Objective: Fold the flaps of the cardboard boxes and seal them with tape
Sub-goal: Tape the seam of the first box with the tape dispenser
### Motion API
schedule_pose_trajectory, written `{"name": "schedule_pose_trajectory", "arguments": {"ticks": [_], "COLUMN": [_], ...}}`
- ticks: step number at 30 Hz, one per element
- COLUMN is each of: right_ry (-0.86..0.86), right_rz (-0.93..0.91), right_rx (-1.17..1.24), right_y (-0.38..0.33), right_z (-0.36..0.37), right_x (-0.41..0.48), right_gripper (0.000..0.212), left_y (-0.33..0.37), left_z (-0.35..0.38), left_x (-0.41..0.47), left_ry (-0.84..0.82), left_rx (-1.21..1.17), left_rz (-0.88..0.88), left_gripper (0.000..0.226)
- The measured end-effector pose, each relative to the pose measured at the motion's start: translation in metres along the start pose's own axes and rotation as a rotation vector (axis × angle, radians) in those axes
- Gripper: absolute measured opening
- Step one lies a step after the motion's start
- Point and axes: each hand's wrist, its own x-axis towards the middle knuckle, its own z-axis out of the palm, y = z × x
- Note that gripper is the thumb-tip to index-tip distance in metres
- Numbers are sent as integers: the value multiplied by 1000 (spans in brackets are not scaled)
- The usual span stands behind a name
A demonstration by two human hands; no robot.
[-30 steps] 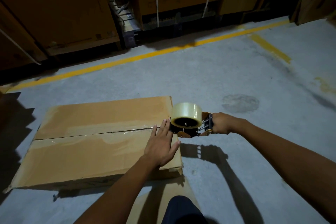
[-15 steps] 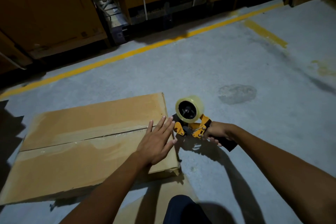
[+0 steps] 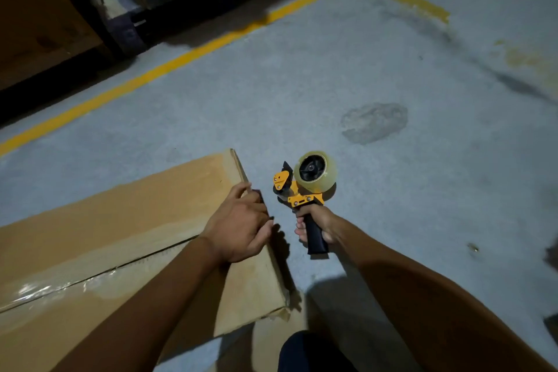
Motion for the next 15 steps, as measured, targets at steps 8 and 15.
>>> {"name": "schedule_pose_trajectory", "arguments": {"ticks": [8, 15], "right_ry": [174, 730], "right_rz": [-74, -205], "right_rx": [-52, -608], "right_y": [12, 6], "right_z": [-3, 22], "right_x": [29, -6], "right_gripper": [15, 47], "left_y": [-2, 5], "left_z": [12, 10], "left_x": [-1, -10], "left_ry": [58, -47], "left_rx": [-12, -26], "left_rz": [13, -114], "left_gripper": [43, 47]}}
